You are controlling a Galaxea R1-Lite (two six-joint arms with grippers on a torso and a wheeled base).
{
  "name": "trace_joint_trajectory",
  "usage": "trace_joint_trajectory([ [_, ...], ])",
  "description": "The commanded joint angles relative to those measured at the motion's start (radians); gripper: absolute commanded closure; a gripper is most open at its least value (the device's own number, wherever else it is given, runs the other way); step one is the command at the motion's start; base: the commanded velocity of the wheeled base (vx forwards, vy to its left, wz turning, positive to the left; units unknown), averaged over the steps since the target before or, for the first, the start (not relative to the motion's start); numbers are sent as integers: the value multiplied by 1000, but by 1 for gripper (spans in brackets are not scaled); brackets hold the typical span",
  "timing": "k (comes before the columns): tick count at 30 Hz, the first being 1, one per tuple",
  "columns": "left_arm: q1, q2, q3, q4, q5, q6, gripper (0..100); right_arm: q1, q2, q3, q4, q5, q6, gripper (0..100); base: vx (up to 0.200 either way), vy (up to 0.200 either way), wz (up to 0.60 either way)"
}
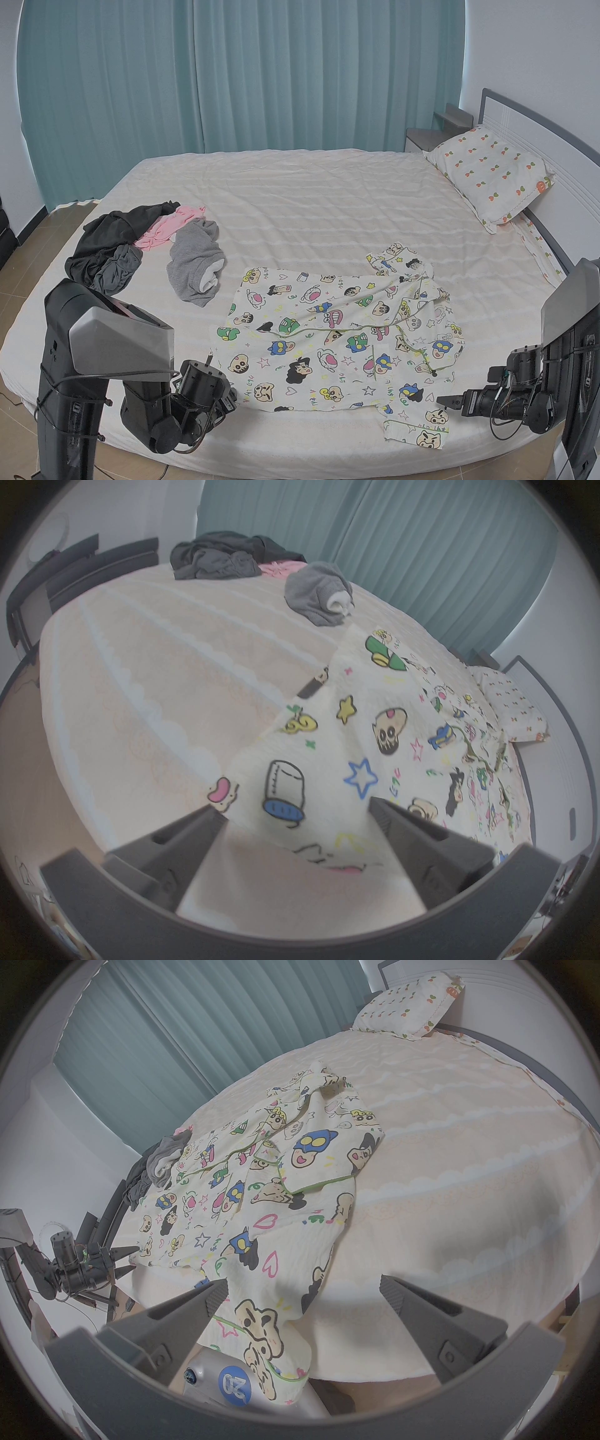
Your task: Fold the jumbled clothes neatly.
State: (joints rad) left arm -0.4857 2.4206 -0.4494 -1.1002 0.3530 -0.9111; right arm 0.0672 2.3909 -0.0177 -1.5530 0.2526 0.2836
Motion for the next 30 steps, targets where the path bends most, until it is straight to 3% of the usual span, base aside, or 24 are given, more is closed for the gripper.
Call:
trace_joint_trajectory([
  [1,-1,-3,-14,0,1,-2,100,0,2,16,-10,1,0,0,0,0,0],
  [10,-1,-20,17,-1,9,-11,100,6,7,18,-9,7,11,0,0,0,0],
  [18,-2,-52,98,-6,9,-17,100,102,41,16,73,7,11,0,0,0,0],
  [30,-10,-48,107,-35,6,-26,100,189,110,16,11,8,11,0,0,0,0],
])
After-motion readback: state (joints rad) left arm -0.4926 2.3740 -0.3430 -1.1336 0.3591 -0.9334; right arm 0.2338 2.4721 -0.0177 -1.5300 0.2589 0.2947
